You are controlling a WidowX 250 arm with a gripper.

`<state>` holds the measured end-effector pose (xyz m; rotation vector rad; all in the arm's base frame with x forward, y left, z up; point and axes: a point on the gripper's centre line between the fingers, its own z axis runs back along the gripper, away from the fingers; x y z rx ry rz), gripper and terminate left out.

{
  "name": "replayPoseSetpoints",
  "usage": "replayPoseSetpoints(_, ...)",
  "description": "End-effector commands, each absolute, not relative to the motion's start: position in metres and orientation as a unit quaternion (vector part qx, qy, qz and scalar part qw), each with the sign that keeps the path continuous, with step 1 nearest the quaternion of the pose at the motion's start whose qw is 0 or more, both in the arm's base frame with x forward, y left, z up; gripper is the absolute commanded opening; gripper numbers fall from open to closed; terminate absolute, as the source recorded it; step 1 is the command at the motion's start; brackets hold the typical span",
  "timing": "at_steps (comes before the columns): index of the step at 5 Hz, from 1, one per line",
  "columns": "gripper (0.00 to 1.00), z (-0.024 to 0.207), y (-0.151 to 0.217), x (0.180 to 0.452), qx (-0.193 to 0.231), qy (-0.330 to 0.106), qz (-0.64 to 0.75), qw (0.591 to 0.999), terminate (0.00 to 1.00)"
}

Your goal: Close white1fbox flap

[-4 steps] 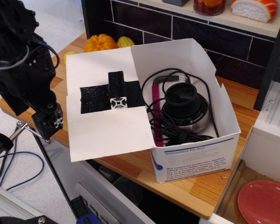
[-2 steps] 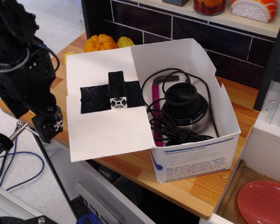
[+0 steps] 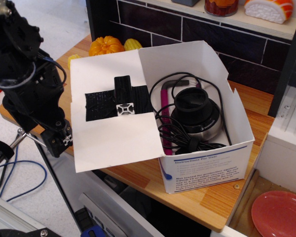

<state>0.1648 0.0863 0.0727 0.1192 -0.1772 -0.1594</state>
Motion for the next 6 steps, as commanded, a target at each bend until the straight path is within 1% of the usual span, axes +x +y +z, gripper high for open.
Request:
replayPoseSetpoints(1,1.00,0.079,0.088,0.176,0.047,-0.144,-0.107,0.983,0.00)
replayPoseSetpoints(2,1.00,0.094,0.086,0.183,0.041,-0.146,-0.117,0.982,0.00)
replayPoseSetpoints(3,1.00,0.119,0.077,0.190,0.067,-0.139,-0.137,0.979,0.00)
replayPoseSetpoints(4,1.00,0.145,0.064,0.205,0.107,-0.129,-0.160,0.973,0.00)
replayPoseSetpoints(5,1.00,0.169,0.050,0.223,0.135,-0.118,-0.173,0.968,0.00)
replayPoseSetpoints(6,1.00,0.175,0.038,0.236,0.150,-0.132,-0.172,0.964,0.00)
